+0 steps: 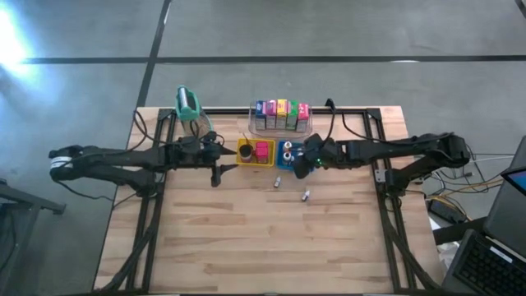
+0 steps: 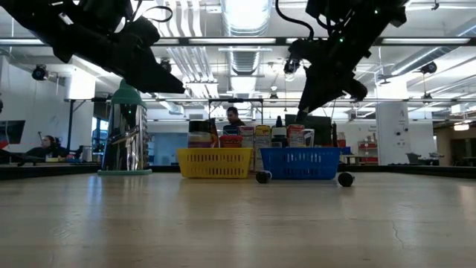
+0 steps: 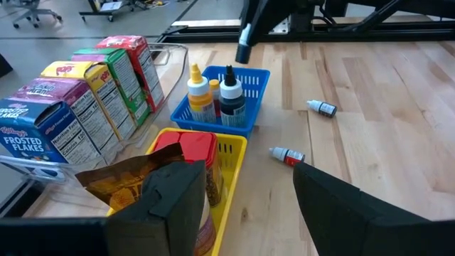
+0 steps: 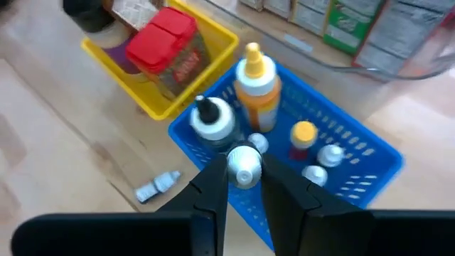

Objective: Pick & Place Kitchen Items
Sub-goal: Put the small black food coloring bottle into the blue bin

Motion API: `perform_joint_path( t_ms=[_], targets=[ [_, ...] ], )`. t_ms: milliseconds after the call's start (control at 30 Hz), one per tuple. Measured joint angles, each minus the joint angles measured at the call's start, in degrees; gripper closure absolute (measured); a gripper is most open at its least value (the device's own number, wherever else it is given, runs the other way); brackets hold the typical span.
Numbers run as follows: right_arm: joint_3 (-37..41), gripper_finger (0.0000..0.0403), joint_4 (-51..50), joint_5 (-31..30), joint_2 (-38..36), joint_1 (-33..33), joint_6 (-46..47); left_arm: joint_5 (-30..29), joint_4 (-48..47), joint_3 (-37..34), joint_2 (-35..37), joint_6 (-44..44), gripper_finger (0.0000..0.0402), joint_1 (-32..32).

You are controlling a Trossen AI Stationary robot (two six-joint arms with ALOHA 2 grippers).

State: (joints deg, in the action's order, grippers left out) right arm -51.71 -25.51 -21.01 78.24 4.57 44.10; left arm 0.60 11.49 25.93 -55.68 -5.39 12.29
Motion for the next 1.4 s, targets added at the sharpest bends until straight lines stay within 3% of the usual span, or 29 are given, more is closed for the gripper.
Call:
perform_joint_path(
  t_ms=[400, 1400],
  targets=[
    [1.34, 0.0336, 2.09, 1.59, 7.79, -0.23, 0.94, 0.0, 0.96, -0.02, -0.02, 0.03, 0.0183, 0.09],
    [0.56, 0.0338, 4.36, 3.27, 15.46, 4.69, 0.94, 0.01, 0.43, -0.02, -0.02, 0.48, 0.0183, 0.09]
  ],
)
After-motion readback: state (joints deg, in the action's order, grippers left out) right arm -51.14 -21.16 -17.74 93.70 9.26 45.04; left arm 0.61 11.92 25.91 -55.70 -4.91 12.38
